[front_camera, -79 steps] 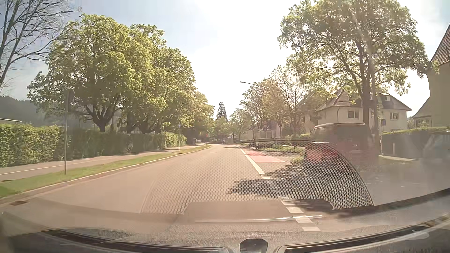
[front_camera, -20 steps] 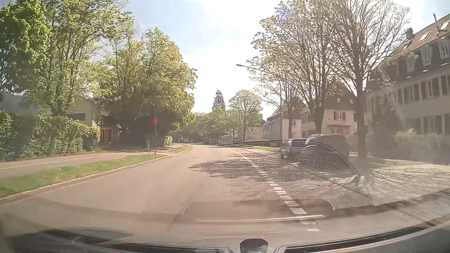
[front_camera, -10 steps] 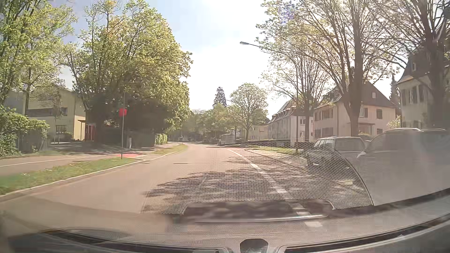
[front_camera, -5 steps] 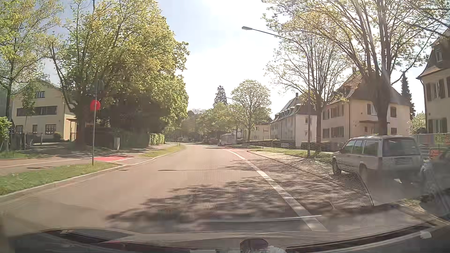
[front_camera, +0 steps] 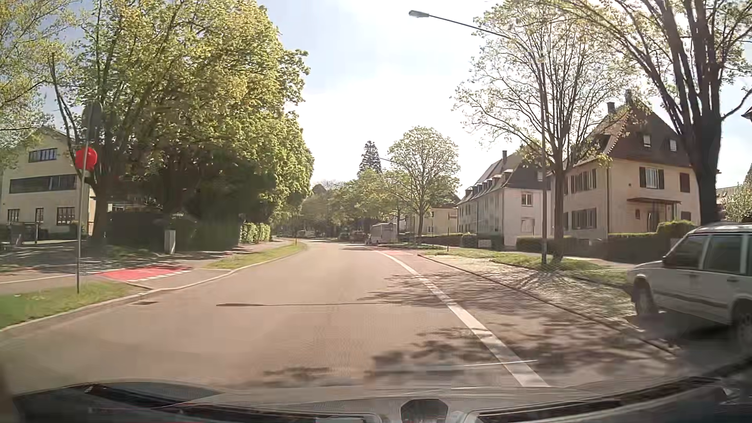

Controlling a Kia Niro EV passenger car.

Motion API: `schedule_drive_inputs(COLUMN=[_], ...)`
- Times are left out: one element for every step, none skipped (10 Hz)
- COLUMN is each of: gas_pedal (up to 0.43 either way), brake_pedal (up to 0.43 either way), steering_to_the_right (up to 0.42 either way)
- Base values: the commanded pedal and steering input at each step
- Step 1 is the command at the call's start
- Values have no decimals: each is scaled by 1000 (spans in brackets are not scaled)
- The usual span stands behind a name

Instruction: Follow the waypoints while adhering to traffic rules and regulations

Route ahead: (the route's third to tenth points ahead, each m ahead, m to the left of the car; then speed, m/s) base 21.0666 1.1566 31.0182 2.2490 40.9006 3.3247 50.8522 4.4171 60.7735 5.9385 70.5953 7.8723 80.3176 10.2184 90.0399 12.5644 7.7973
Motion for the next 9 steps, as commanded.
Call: schedule_drive_inputs(gas_pedal=[39,39,39,39,39,39,39,39,39], brake_pedal=[0,0,0,0,0,0,0,0,0], steering_to_the_right=[-5,-6,-6,-6,-6,-7,-7,-8,-9])
